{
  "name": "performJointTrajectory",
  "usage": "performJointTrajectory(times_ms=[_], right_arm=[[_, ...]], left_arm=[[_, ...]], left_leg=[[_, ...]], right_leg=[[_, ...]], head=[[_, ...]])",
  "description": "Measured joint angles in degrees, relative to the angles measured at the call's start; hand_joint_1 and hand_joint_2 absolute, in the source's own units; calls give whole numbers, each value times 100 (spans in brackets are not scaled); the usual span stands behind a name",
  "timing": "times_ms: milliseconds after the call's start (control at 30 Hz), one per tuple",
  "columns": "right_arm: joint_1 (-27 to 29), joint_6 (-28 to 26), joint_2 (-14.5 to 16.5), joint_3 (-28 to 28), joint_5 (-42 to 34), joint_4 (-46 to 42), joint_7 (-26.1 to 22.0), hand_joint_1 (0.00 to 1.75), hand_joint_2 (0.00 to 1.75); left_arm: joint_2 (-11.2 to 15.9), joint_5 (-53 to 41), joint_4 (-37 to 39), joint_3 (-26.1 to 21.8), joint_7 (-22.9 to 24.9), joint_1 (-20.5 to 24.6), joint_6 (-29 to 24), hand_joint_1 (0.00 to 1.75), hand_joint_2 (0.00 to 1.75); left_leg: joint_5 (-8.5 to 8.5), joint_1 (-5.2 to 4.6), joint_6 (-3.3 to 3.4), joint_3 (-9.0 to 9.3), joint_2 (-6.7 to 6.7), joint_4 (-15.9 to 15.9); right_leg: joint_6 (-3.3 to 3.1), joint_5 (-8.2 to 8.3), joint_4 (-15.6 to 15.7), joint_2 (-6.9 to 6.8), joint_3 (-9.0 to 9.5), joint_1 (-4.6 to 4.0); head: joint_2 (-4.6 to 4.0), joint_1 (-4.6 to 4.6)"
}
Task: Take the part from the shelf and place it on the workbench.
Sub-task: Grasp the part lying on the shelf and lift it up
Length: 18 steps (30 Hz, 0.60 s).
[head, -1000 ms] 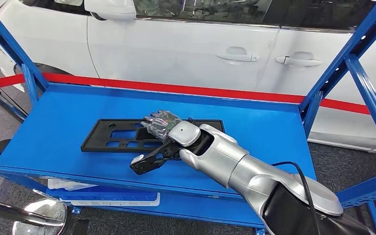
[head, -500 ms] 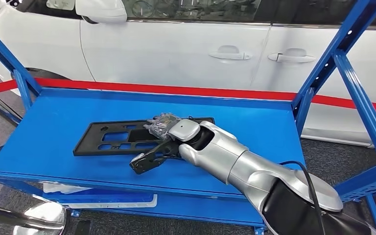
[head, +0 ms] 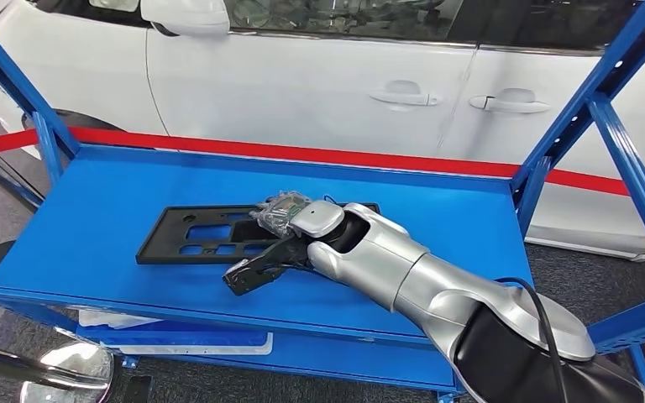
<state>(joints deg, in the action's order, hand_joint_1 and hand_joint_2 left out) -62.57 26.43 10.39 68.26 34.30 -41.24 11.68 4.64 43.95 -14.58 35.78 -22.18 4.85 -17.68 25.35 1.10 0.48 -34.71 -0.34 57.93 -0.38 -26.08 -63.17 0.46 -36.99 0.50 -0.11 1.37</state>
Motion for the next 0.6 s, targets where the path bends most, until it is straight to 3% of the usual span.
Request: performJointTrajectory(times_ms=[67,133,200,233,300,367,400,433,500,533,600], right_arm=[[-22,76,1,22,-42,-33,18,0,175],[-19,135,-4,51,-65,-50,25,0,175],[-20,147,-9,75,-67,-69,39,0,175],[-23,145,-8,83,-67,-82,45,0,175],[-17,143,-9,96,-70,-101,57,0,175],[8,143,-15,117,-76,-108,72,0,175],[20,142,-19,130,-80,-108,81,0,175],[26,139,-22,143,-86,-111,91,0,175],[23,134,-27,158,-101,-124,115,0,175],[21,132,-30,165,-109,-131,125,0,175],[27,132,-38,181,-119,-138,134,0,175]], left_arm=[[-1,5,0,0,-2,3,-3,0,0],[-2,12,0,0,-3,1,-8,0,0],[-12,16,0,0,-3,2,-9,0,0],[-16,17,0,0,-3,5,-9,0,0],[-17,21,1,0,-4,8,-13,0,0],[-15,26,2,0,-4,-3,-15,0,0],[-15,27,2,0,-4,-8,-15,0,0],[-15,26,2,0,-5,-10,-15,0,0],[-12,25,3,0,-9,0,-15,0,0],[-11,25,3,0,-11,7,-15,0,0],[-9,25,4,0,-16,12,-15,0,0]], left_leg=[[4,-15,-63,-24,-1,14],[-2,-8,-128,-35,0,-1],[98,7,-180,-91,8,134],[229,11,-202,-193,12,357],[568,12,-234,-537,15,1098],[687,10,-231,-803,15,1611],[586,6,-213,-789,15,1560],[398,-1,-183,-663,15,1282],[63,-31,-104,-289,15,486],[-16,-50,-71,-155,13,203],[-19,-83,-41,-74,2,30]], right_leg=[[-28,43,316,6,148,-19],[-78,56,346,12,159,-26],[-138,80,379,10,176,-9],[-163,86,390,7,185,-1],[-196,82,391,5,188,-19],[-212,77,389,8,193,-48],[-218,74,388,10,199,-61],[-223,70,387,12,209,-74],[-220,59,382,13,216,-102],[-207,57,377,16,208,-110],[-169,59,375,14,187,-114]], head=[[0,7],[0,10],[0,19],[0,25],[0,36],[0,34],[0,34],[0,33],[0,28],[0,28],[0,22]])
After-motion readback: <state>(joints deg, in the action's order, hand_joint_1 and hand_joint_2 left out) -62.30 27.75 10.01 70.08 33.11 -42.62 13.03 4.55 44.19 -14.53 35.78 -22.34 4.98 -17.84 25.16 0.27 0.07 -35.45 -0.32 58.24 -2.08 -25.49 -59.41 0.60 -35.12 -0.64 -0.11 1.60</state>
